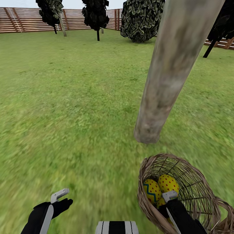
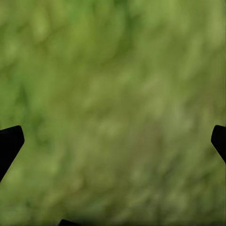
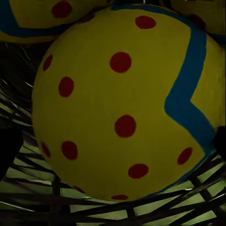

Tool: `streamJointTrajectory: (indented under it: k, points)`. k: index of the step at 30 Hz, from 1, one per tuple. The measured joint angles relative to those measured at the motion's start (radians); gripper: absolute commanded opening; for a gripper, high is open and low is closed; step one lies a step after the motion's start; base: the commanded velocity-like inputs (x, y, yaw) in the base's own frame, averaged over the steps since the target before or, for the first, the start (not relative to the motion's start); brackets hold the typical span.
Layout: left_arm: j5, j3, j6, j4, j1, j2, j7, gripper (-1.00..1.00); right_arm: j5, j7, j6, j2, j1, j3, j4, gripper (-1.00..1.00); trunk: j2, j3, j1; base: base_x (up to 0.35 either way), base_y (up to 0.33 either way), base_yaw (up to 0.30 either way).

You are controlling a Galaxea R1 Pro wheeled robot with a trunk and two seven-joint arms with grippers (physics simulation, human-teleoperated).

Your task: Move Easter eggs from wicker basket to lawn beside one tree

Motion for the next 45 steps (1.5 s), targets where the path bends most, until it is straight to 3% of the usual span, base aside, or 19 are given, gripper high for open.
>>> streamJointTrajectory:
  k: [6, 9, 16, 25, 26, 45]
  points:
    - [0.000, -0.002, -0.001, 0.015, 0.000, -0.007, 0.000, 1.00, 0.008, 0.001, 0.003, -0.001, 0.000, -0.034, -0.040, 1.00, 0.000, 0.000, 0.000, 0.000, 0.000, 0.000]
    - [0.000, -0.002, -0.001, 0.015, 0.000, -0.008, 0.000, 1.00, 0.009, 0.001, 0.003, -0.001, 0.000, -0.035, -0.039, 1.00, 0.000, 0.000, 0.000, 0.000, 0.000, 0.000]
    - [0.000, -0.002, -0.001, 0.017, 0.000, -0.008, 0.000, 1.00, 0.007, 0.001, 0.003, 0.000, 0.000, -0.031, -0.037, 1.00, -0.002, -0.027, 0.003, 0.000, 0.000, 0.000]
    - [-0.002, -0.002, -0.001, 0.017, 0.000, -0.008, 0.000, 1.00, 0.009, 0.001, 0.003, 0.002, 0.000, -0.030, -0.037, 1.00, -0.002, -0.027, 0.003, 0.000, 0.000, 0.000]
    - [-0.001, -0.002, -0.001, 0.017, 0.000, -0.008, 0.000, 1.00, 0.010, 0.001, 0.003, 0.002, 0.000, -0.030, -0.037, -1.00, -0.002, -0.027, 0.003, 0.000, 0.000, 0.000]
    - [-0.002, -0.003, -0.002, 0.029, 0.000, -0.017, 0.000, 1.00, 0.011, 0.000, 0.003, 0.000, -0.001, -0.031, -0.036, -1.00, -0.002, -0.027, 0.003, 0.000, 0.000, 0.000]
